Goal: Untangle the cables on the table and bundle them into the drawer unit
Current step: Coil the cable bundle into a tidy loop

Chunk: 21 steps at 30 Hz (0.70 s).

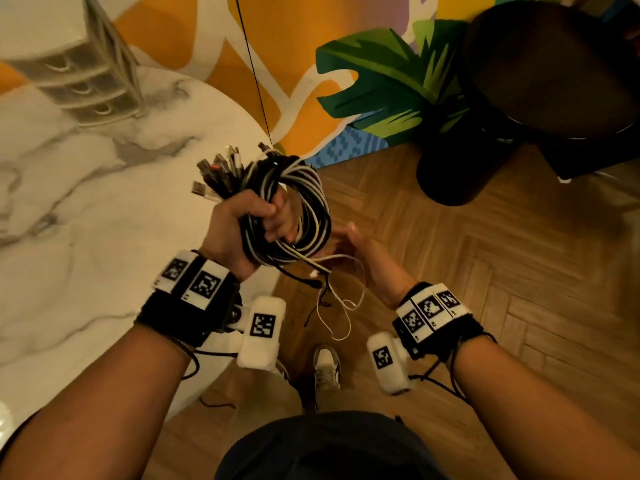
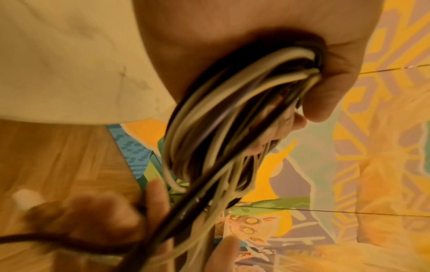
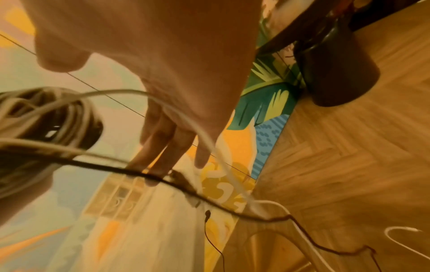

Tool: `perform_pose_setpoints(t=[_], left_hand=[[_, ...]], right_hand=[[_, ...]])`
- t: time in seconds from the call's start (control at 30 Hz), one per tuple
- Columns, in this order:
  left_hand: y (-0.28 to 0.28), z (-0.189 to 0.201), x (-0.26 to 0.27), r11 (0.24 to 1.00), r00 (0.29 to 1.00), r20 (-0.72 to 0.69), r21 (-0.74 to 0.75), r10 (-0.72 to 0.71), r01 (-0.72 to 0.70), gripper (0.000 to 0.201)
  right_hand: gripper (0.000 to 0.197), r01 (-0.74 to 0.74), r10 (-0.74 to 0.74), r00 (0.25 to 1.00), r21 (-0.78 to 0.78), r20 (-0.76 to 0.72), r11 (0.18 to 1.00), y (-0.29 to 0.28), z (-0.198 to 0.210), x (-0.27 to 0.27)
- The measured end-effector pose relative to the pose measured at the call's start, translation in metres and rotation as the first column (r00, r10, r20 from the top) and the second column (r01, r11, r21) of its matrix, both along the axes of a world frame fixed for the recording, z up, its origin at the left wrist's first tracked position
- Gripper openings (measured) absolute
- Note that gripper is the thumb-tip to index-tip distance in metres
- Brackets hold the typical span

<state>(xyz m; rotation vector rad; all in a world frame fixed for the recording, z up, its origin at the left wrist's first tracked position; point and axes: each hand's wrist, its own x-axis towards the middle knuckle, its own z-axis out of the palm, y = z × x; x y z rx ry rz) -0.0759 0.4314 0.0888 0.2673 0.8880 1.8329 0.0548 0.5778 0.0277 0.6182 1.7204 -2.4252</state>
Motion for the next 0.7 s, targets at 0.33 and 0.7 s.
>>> perform_pose_setpoints(t=[0.33, 0.7], left_hand=[[0.003, 0.017, -0.013, 0.984, 0.978, -0.192, -0.138, 0.082, -0.11, 0.019], [-0.002, 0.033, -0.017, 0.984, 0.97, -0.2, -0.085, 0.137, -0.156, 0.023]], right_hand=[[0.03, 0.05, -0.034, 0.998, 0.305, -0.059, 0.951, -0.005, -0.001, 0.002], [0.03, 0.346, -0.355, 0.934, 0.34, -0.039, 0.874, 0.014, -0.003, 0.004]])
